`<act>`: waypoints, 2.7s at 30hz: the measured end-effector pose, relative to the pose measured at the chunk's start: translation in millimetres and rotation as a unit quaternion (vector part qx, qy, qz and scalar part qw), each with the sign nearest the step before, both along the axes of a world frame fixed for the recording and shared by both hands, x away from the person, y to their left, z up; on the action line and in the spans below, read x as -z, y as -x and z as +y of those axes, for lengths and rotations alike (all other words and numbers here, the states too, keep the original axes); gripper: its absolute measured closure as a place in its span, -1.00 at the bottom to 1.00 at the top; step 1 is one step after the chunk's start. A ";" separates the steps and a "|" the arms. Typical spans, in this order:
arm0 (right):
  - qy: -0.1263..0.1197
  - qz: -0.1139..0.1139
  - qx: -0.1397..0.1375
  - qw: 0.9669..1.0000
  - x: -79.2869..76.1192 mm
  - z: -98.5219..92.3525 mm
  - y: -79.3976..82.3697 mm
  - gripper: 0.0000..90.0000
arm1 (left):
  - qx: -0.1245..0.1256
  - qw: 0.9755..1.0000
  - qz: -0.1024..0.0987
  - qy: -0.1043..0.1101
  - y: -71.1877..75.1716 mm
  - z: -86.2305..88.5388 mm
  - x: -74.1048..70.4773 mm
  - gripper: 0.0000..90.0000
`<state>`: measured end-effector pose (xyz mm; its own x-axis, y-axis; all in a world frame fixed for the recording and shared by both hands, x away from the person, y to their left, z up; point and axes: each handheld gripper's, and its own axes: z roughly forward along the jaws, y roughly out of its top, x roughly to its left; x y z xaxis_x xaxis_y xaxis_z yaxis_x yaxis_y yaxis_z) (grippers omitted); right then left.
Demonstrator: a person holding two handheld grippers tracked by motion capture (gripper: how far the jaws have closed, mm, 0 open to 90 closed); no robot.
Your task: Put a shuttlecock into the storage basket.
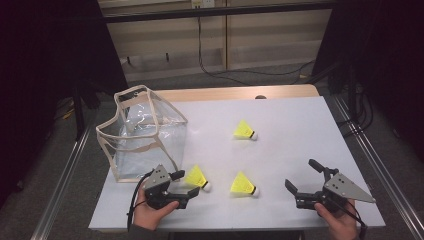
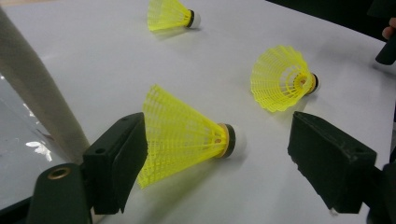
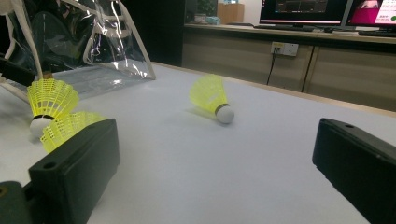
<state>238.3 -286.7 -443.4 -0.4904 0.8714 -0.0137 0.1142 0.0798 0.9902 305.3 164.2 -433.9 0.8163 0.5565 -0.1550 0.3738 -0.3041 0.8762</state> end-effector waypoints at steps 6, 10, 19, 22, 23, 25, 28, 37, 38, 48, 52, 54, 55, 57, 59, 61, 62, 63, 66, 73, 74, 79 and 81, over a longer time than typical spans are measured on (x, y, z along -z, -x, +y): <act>0.002 0.001 -0.002 1.000 -0.1 0.7 0.0 -0.98 | 0.003 1.000 0.003 -0.010 -1.3 -3.1 1.5 -0.55; 0.002 0.001 -0.003 1.000 -0.1 0.8 -0.1 -0.98 | 0.003 1.000 0.005 -0.021 -2.9 -3.7 2.5 -0.54; 0.003 0.000 -0.005 1.000 -0.3 1.1 -0.1 -0.98 | 0.008 1.000 0.016 -0.022 -5.6 -5.7 4.5 -0.50; 0.004 -0.001 -0.004 1.000 -0.4 0.9 0.0 -0.98 | 0.007 1.000 0.018 -0.024 -5.7 -6.5 5.2 -0.48; 0.004 0.000 -0.002 1.000 -0.4 0.6 0.2 -0.98 | 0.009 0.999 0.021 -0.026 -6.0 -6.9 5.6 -0.47; 0.003 0.001 -0.002 1.000 -0.5 0.5 0.3 -0.98 | 0.011 0.999 0.021 -0.026 -6.1 -7.7 6.1 -0.47; 0.004 0.000 -0.003 1.000 -0.5 0.6 0.2 -0.98 | 0.009 0.999 0.023 -0.029 -7.1 -7.7 6.6 -0.45; 0.005 -0.001 -0.003 1.000 -0.5 0.6 0.0 -0.98 | 0.007 0.999 0.030 -0.037 -8.4 -10.6 9.4 -0.40; 0.004 -0.001 -0.004 1.000 -0.6 0.6 0.1 -0.98 | 0.006 0.999 0.031 -0.040 -8.5 -10.6 9.5 -0.39; 0.005 -0.001 -0.003 1.000 -0.5 0.5 -0.1 -0.98 | 0.010 0.998 0.039 -0.045 -9.4 -11.9 11.5 -0.26; 0.006 -0.003 -0.003 1.000 -0.9 0.6 0.2 -0.98 | 0.015 0.998 0.041 -0.046 -10.2 -10.8 11.4 -0.22; 0.005 -0.002 -0.003 1.000 -0.8 0.7 0.2 -0.98 | 0.014 0.998 0.041 -0.044 -10.0 -10.8 11.2 -0.18; 0.005 -0.002 -0.003 1.000 -0.8 0.7 0.2 -0.98 | 0.015 0.998 0.042 -0.043 -10.1 -10.7 11.0 -0.18; 0.005 -0.002 -0.003 1.000 -0.6 0.6 0.0 -0.98 | 0.017 0.998 0.043 -0.045 -10.3 -10.9 11.3 -0.14; 0.005 -0.002 -0.003 1.000 -0.6 0.6 0.0 -0.98 | 0.020 0.998 0.047 -0.046 -10.7 -10.9 11.5 -0.12; 0.005 -0.002 -0.003 1.000 -0.7 0.6 0.1 -0.98 | 0.019 0.997 0.049 -0.048 -10.7 -11.2 12.0 -0.09; 0.005 -0.002 -0.003 1.000 -0.7 0.6 0.2 -0.98 | 0.019 0.997 0.051 -0.048 -10.7 -11.5 12.2 -0.06; 0.005 -0.002 -0.003 1.000 -0.7 0.5 0.1 -0.98 | 0.020 0.997 0.051 -0.048 -10.6 -11.5 12.2 -0.04; 0.005 -0.002 -0.002 1.000 -0.7 0.5 0.1 -0.98 | 0.023 0.997 0.050 -0.047 -10.2 -11.3 12.0 0.02; 0.006 -0.005 -0.002 1.000 -1.0 0.6 0.3 -0.98 | 0.033 0.996 0.059 -0.059 -10.1 -13.9 14.4 0.15; 0.005 -0.004 -0.002 1.000 -0.9 0.6 0.3 -0.98 | 0.033 0.996 0.060 -0.057 -10.1 -13.9 14.5 0.17; 0.007 -0.004 -0.002 1.000 -0.9 0.9 0.3 -0.98 | 0.038 0.996 0.060 -0.054 -9.7 -15.0 15.2 0.23; 0.008 -0.005 -0.003 1.000 -1.0 1.1 0.2 -0.98 | 0.041 0.996 0.060 -0.056 -10.0 -15.9 16.0 0.26</act>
